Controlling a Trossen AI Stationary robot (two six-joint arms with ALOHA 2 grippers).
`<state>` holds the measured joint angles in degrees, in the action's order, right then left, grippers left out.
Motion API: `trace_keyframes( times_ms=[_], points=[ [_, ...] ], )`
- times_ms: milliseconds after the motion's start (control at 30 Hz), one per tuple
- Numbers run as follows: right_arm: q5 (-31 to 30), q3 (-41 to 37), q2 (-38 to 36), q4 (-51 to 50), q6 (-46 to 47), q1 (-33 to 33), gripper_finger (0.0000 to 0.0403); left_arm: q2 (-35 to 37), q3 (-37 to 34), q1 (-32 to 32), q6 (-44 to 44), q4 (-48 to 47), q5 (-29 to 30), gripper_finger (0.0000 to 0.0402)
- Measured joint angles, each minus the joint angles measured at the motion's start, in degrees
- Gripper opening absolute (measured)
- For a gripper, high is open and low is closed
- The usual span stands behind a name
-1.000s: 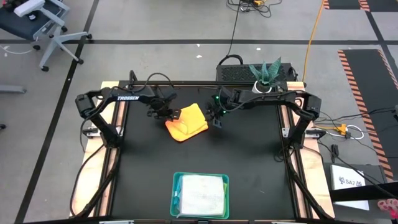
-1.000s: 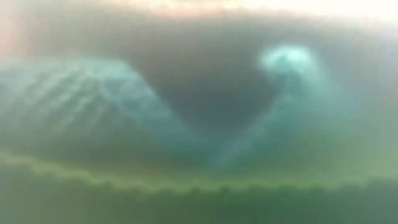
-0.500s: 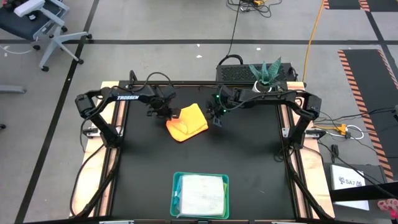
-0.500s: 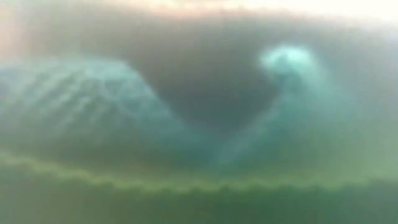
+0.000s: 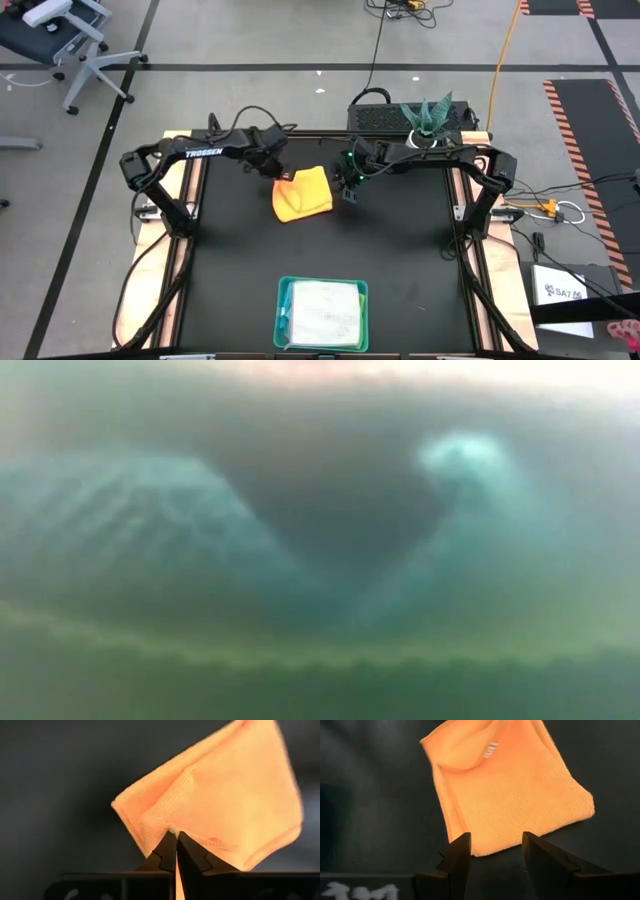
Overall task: Fold microfiber towels
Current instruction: Fold the orange microfiber cloth
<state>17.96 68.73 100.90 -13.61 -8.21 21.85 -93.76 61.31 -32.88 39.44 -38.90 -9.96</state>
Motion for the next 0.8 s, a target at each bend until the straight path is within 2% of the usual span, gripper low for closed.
trace_keyframes(
  times_ms=[533,700,800],
  points=[
    [-0.13,0.0,0.0,0.03,1.51,-0.02,0.0169,-0.77,0.93,-3.1,-5.26,-0.6,5.33,0.0016],
    [-0.13,0.0,-0.02,0.03,1.51,-0.02,0.0169,-0.76,0.93,-2.74,-9.08,-1.45,0.94,0.0044],
    [-0.12,0.0,0.0,0.03,1.56,-0.02,0.0169,-0.77,0.93,-1.97,-9.96,-2.77,1.04,0.0064]
  ],
)
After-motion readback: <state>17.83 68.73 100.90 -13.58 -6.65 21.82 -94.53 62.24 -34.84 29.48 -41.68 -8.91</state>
